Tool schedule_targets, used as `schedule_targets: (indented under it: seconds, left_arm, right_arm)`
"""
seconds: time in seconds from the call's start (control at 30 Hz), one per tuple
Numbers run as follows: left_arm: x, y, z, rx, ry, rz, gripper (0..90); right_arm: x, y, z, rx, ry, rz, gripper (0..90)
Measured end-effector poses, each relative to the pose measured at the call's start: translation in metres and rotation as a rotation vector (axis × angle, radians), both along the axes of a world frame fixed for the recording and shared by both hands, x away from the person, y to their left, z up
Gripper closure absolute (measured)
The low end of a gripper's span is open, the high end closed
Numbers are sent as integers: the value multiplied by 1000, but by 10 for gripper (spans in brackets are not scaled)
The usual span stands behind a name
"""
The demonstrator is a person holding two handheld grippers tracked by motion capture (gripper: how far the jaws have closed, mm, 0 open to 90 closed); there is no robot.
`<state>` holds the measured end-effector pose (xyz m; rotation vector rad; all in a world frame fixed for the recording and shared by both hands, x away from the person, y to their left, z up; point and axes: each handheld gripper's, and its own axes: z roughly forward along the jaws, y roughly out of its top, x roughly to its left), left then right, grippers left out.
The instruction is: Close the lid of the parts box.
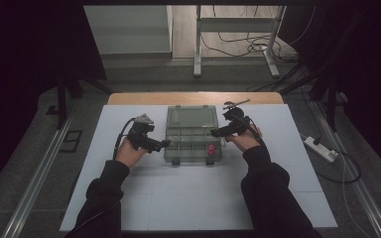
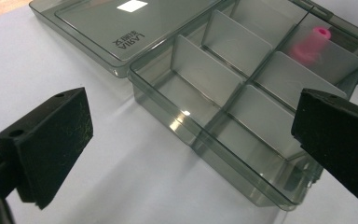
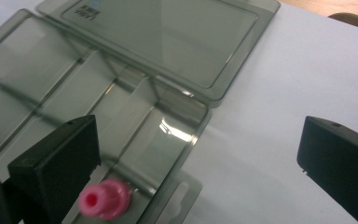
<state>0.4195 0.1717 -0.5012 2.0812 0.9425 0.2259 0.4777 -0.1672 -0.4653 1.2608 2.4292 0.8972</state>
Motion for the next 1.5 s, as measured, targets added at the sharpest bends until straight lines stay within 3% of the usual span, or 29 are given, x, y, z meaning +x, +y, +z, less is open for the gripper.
schedule_targets:
  seconds: [0.37,0.5,1.17,1.2,1.5]
  left_arm:
    - [10,-4,-4,-4,1,-12,0]
    - [13,-7,-4,-1,-4,-22,0]
    - [28,-17,-5,13,-17,-55,0]
    - [28,-17,-6,14,-16,-54,0]
    - [29,-15,-8,13,-15,-52,0]
  right_arm:
    - [22,12,-6,-23,19,-21,0]
    - [29,15,-7,-35,26,-35,49]
    - [60,24,-19,-83,59,-119,528]
    - [63,25,-21,-87,62,-124,582]
    - [71,32,-27,-95,77,-172,740]
